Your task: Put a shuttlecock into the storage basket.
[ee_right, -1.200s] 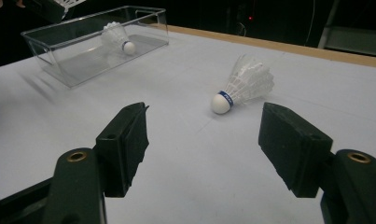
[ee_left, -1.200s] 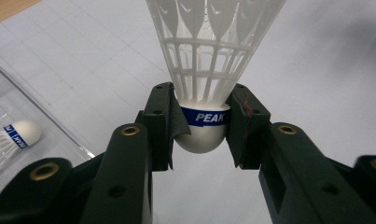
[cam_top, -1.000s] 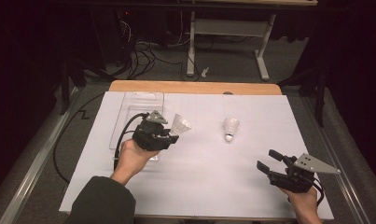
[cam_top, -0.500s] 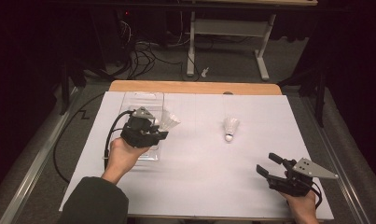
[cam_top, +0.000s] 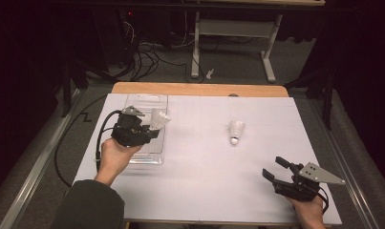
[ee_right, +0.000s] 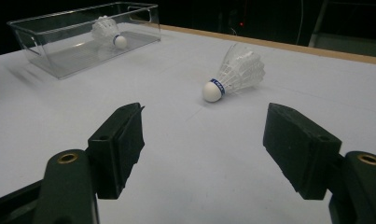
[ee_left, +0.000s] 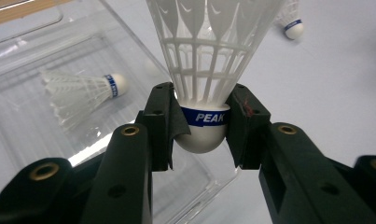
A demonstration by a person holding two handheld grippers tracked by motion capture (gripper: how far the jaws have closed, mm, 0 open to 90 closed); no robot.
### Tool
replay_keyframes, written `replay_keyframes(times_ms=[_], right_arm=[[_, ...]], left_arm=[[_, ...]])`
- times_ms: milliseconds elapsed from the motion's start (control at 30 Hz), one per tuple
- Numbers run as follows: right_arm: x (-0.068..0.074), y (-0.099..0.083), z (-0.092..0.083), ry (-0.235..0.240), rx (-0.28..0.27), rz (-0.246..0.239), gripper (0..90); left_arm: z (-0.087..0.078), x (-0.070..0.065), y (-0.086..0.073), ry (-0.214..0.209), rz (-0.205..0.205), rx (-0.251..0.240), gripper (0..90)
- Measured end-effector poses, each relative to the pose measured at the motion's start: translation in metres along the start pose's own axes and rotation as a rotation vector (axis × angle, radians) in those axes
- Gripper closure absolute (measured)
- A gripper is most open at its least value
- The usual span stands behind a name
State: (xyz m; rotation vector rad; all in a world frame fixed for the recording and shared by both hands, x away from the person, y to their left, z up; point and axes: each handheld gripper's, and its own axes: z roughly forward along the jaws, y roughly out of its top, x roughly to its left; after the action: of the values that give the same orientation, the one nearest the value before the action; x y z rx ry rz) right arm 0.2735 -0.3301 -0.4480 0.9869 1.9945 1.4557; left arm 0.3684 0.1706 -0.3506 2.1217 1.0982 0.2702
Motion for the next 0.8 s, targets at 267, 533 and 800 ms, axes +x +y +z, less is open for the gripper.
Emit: replay_keyframes(times_ms=[267,533,800], right_arm=[[0.003,0.001,0.002,0.000,-0.005,-0.017,28.7],[0.003,0.001,0.002,0.001,-0.009,-0.011,28.5],[0.003,0.001,0.003,0.007,-0.010,-0.013,28.5]], left_arm=[[-0.001,0.014,-0.002,0.036,-0.042,0.005,65.0],[0.002,0.026,-0.001,0.071,-0.082,0.020,64.9],[0.008,0.037,0.000,0.123,-0.118,0.049,64.9]])
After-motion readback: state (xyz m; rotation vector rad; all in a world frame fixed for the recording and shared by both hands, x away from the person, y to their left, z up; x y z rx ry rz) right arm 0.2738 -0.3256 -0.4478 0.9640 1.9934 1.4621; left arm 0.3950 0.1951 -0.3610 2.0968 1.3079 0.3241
